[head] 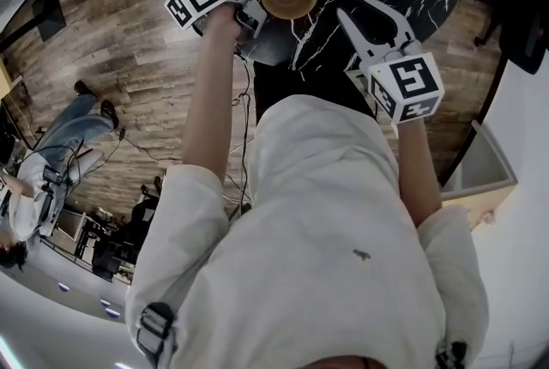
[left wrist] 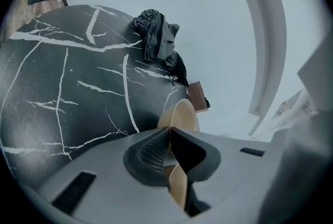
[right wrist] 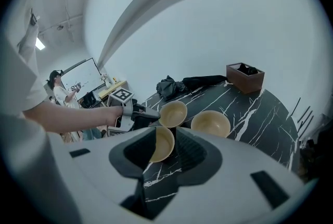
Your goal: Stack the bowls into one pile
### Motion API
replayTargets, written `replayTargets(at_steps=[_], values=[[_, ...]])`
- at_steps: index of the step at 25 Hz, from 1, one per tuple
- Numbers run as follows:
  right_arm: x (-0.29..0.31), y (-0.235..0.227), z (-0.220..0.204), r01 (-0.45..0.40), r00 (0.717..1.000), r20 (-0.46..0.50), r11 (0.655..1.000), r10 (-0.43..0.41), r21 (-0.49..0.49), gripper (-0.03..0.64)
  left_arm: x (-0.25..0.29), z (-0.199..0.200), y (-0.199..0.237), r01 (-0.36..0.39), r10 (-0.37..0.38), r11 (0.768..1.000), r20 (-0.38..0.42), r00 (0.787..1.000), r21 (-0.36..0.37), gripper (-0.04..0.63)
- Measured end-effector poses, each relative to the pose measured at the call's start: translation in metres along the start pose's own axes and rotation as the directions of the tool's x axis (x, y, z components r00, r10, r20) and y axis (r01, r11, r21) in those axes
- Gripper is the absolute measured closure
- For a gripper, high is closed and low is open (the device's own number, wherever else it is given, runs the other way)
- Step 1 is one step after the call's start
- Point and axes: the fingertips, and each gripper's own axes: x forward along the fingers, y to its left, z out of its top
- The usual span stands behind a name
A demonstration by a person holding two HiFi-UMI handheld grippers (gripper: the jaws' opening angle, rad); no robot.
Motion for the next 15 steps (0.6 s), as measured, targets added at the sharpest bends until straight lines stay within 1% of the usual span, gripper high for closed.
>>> replayTargets(at_steps=[9, 12, 15], values=[[-0.003, 0.004, 0.0, -0.011, 1.0, 0.001, 1.0, 0.011, -0.012, 0.491, -0.012, 0.007, 0.005, 0.001, 0.001, 1.0, 0.059, 0.998, -0.028, 0.578], [-0.003, 0.006, -0.001, -0.013, 1.0, 0.002, 1.0, 0.013, -0.013, 0.492, -0.015, 0.008, 0.008, 0.001, 0.0, 1.0, 0.071, 0.997, -0.015, 0.578], [-0.003, 0.007, -0.003, -0.015, 1.0, 0.0, 1.0, 0.015, -0.013, 0.492, -0.018, 0.009, 0.01, -0.004, 0.003, 1.0, 0.07, 0.998, 0.015, 0.578]])
